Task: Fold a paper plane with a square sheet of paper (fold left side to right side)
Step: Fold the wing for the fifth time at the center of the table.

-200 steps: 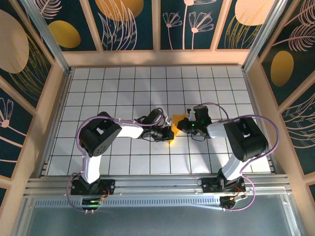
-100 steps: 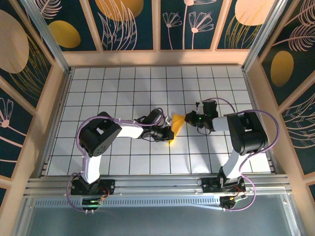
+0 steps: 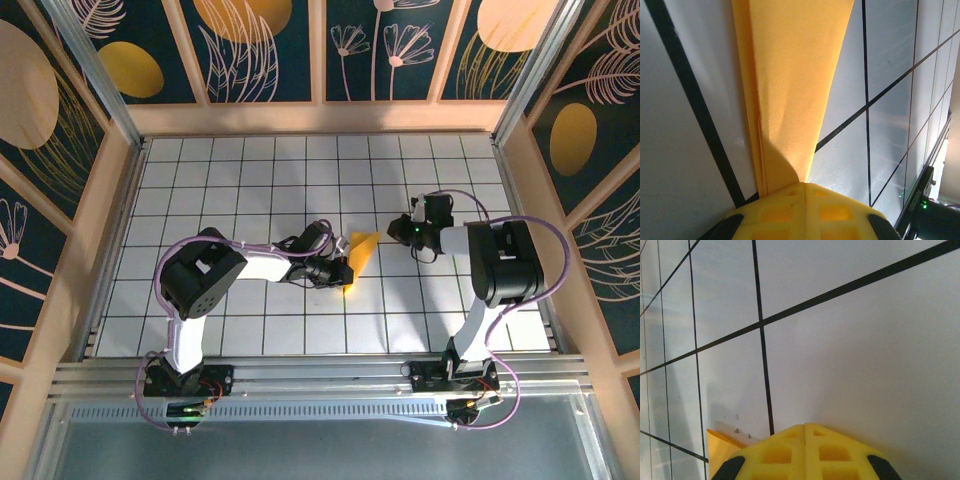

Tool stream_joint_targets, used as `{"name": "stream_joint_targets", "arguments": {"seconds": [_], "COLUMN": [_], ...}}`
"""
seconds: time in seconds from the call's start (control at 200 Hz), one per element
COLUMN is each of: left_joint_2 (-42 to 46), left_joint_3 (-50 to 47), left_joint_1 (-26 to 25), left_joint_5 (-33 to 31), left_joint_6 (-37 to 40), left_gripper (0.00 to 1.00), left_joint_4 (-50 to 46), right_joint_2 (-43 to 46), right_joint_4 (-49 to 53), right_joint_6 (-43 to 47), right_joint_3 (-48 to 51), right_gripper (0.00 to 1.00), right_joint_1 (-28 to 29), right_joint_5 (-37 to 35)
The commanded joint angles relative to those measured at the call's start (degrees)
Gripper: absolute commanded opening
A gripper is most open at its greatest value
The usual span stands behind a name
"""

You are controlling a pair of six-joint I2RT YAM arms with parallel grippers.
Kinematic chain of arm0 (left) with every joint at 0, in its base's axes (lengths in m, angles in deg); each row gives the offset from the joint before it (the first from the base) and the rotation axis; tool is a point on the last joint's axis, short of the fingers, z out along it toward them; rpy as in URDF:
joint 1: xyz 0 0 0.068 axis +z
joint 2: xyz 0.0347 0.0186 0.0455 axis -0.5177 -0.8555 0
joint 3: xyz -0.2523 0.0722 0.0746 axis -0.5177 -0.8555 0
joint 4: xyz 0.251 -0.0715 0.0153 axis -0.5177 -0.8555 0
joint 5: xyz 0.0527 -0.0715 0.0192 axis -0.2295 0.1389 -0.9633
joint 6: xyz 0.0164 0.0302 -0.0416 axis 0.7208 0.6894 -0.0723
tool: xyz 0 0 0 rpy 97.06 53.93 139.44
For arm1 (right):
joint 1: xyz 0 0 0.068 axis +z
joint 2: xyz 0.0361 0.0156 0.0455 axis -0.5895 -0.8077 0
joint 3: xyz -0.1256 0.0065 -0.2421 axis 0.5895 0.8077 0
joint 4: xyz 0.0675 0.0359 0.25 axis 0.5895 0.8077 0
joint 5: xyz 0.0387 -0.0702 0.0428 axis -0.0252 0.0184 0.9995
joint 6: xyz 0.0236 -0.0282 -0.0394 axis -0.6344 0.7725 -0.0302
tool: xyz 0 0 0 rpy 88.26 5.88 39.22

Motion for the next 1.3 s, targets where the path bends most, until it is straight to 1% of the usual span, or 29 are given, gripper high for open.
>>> {"name": "stream_joint_targets", "arguments": {"seconds": [0.0,0.1,0.245,0.38,0.501,0.636,0.946,1.131,1.266,1.296], "left_joint_2": [-1.28,-1.20,-0.98,-0.98,-1.01,-1.00,-0.96,0.22,2.76,3.48], "left_joint_3": [-3.09,-3.10,-3.10,-3.01,-3.00,-2.92,-2.84,-2.77,-1.65,-1.35], "left_joint_1": [-0.13,-0.12,-0.12,-0.17,-0.20,-0.22,-0.28,-0.25,-0.30,-0.30], "left_joint_5": [-4.29,-4.39,-4.49,-4.48,-4.40,-4.42,-4.33,-4.18,-4.79,-4.83], "left_joint_6": [0.97,0.95,0.95,1.13,1.06,1.13,1.00,1.15,1.70,1.77], "left_gripper": [0.00,0.00,0.00,0.00,0.00,0.00,0.00,0.00,0.00,0.02], "left_joint_4": [-9.60,-9.60,-9.51,-9.51,-9.42,-9.34,-9.16,-8.45,-8.87,-8.88], "right_joint_2": [4.84,9.64,15.01,15.85,14.77,12.80,8.09,6.20,5.01,4.88], "right_joint_4": [4.03,4.84,3.32,-1.45,-4.98,-5.97,-6.43,-3.44,-1.80,-1.65], "right_joint_6": [1.23,-1.41,-8.61,-15.78,-19.48,-20.27,-21.07,-19.53,-18.39,-18.28], "right_joint_3": [-0.47,2.20,7.86,12.04,13.58,13.42,12.94,13.12,13.56,13.80], "right_gripper": [0.00,0.00,0.00,0.00,0.00,0.00,0.00,0.00,0.00,0.00], "right_joint_1": [-0.01,1.17,6.08,11.61,15.06,17.05,19.63,19.52,18.58,18.30], "right_joint_5": [-0.33,1.02,2.76,3.56,3.26,2.61,2.80,0.47,0.48,0.57]}}
